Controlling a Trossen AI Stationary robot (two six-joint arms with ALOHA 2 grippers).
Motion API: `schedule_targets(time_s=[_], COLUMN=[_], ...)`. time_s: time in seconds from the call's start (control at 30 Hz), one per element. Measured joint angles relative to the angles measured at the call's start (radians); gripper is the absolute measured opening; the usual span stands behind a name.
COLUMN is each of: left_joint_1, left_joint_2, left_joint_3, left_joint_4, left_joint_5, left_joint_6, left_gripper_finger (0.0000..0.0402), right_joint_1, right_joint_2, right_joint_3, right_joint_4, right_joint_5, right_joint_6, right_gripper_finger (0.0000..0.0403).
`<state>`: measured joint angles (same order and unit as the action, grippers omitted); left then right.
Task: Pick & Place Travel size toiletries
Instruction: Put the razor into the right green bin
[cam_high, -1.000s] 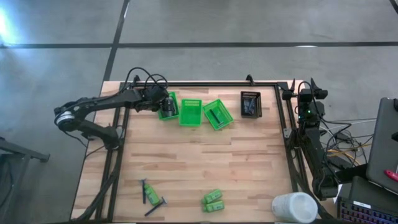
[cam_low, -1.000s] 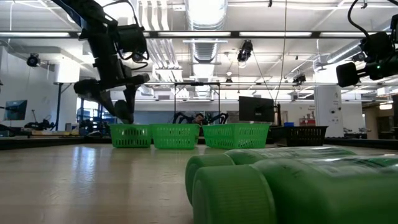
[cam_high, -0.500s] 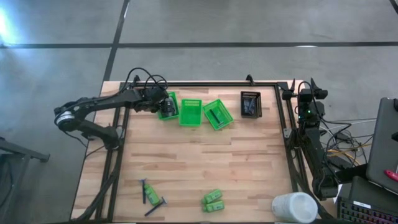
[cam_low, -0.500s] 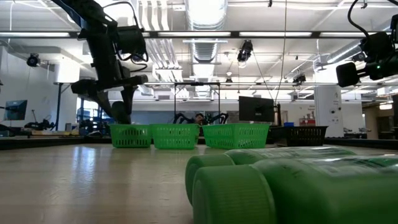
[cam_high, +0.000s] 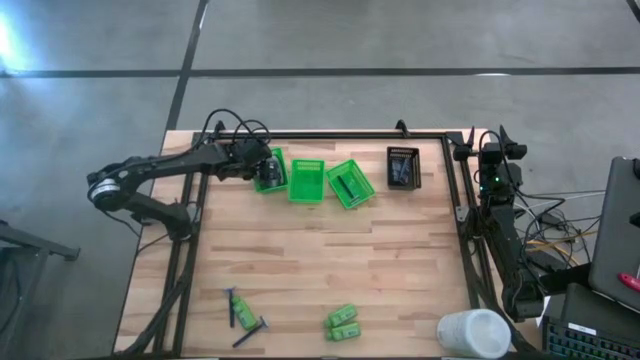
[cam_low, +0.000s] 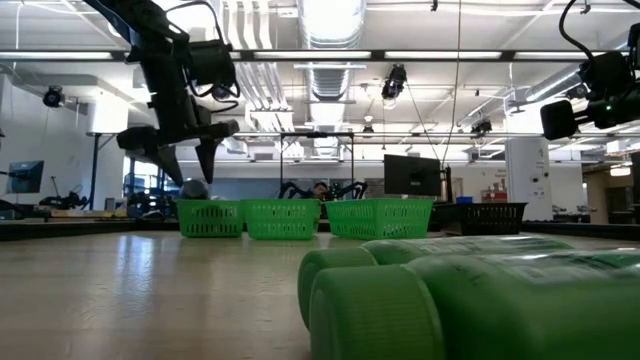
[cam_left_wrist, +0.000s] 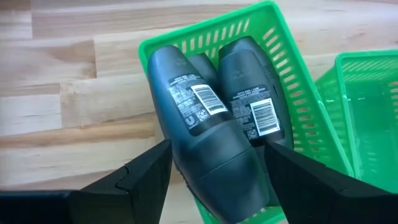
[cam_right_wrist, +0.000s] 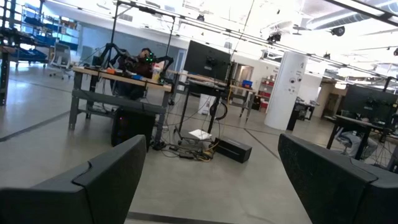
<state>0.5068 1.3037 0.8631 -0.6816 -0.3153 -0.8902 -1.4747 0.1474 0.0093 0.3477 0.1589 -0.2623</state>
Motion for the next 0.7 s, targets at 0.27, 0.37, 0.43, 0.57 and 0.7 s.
schedule_targets(time_s=[0.27,0.37,0.43,0.57,0.7], left_joint_1=[-0.001,-0.008,-0.015,-0.052,-0.196], left_joint_2=[-0.001,-0.003,-0.009,-0.027,-0.065], left_joint_3=[0.072,0.149,0.189,0.254,0.269], left_joint_4=[-0.113,-0.238,-0.292,-0.355,-0.401], left_joint_5=[0.002,0.001,0.001,0.082,0.162], left_joint_6=[0.121,0.174,0.204,0.286,0.353], left_gripper_finger=[0.0279,0.028,0.028,0.028,0.0279], right_joint_1=[0.0,0.0,0.0,0.0,0.0], right_joint_2=[0.0,0.0,0.0,0.0,0.0], right_joint_3=[0.0,0.0,0.0,0.0,0.0], right_joint_4=[0.0,0.0,0.0,0.0,0.0], right_joint_5=[0.0,0.0,0.0,0.0,0.0], right_joint_6=[0.0,0.0,0.0,0.0,0.0], right_gripper_finger=[0.0364,0.0364,0.0364,0.0364,0.0364])
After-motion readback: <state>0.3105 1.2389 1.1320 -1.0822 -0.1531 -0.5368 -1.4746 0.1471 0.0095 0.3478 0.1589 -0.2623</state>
